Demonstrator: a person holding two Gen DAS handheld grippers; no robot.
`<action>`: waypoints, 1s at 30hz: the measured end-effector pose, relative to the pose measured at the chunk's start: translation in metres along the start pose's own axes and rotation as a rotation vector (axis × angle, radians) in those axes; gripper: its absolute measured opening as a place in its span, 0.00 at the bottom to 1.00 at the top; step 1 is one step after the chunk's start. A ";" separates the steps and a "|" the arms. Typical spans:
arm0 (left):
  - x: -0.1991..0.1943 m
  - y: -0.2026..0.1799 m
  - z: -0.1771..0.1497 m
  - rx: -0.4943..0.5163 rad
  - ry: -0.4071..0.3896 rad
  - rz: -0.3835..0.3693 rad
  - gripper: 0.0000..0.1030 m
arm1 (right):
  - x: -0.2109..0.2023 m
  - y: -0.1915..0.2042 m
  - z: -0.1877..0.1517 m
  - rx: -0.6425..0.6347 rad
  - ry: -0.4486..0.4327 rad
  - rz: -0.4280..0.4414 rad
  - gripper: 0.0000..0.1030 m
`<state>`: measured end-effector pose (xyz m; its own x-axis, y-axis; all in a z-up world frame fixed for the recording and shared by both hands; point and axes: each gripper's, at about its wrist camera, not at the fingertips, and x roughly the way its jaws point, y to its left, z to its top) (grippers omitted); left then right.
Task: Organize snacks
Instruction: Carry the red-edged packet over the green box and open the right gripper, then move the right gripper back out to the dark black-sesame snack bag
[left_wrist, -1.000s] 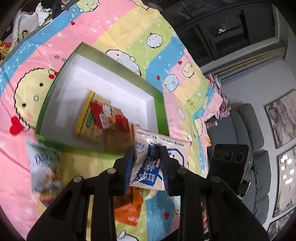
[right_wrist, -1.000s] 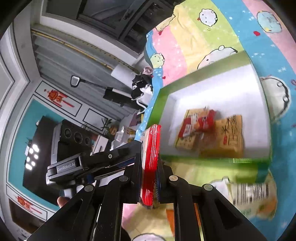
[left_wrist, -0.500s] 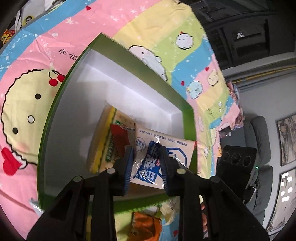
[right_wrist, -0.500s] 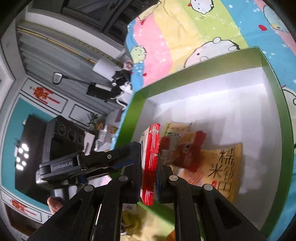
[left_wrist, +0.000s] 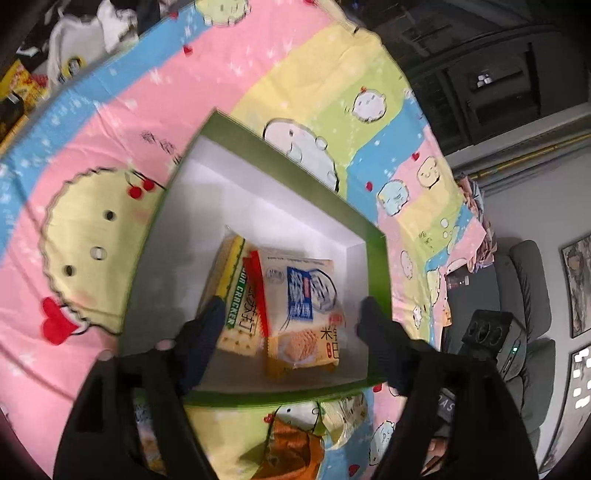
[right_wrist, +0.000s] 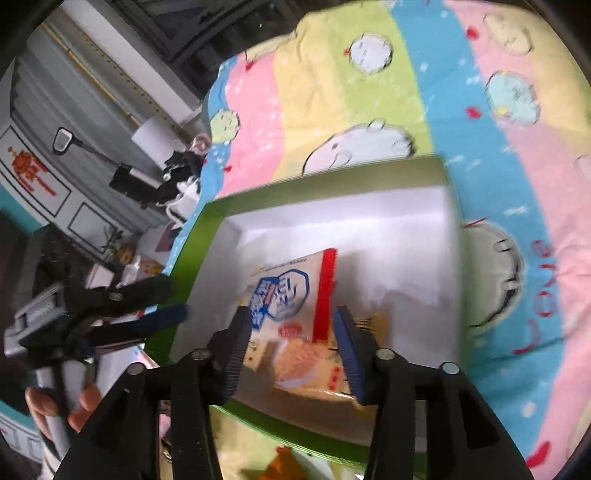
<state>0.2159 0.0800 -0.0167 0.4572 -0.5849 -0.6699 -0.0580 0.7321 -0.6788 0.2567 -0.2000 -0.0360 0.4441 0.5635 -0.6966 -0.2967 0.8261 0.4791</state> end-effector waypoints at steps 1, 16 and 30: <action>-0.011 -0.001 -0.003 0.011 -0.022 0.002 0.80 | -0.011 -0.002 -0.003 -0.002 -0.018 -0.007 0.48; -0.088 -0.006 -0.075 0.071 -0.140 0.037 0.99 | -0.098 -0.005 -0.088 -0.031 -0.094 0.002 0.60; -0.095 0.029 -0.153 0.069 -0.152 0.040 0.99 | -0.093 0.041 -0.157 -0.154 -0.056 0.117 0.60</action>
<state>0.0348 0.1031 -0.0191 0.5851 -0.4990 -0.6393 -0.0200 0.7792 -0.6265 0.0707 -0.2178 -0.0351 0.4439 0.6579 -0.6084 -0.4731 0.7487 0.4643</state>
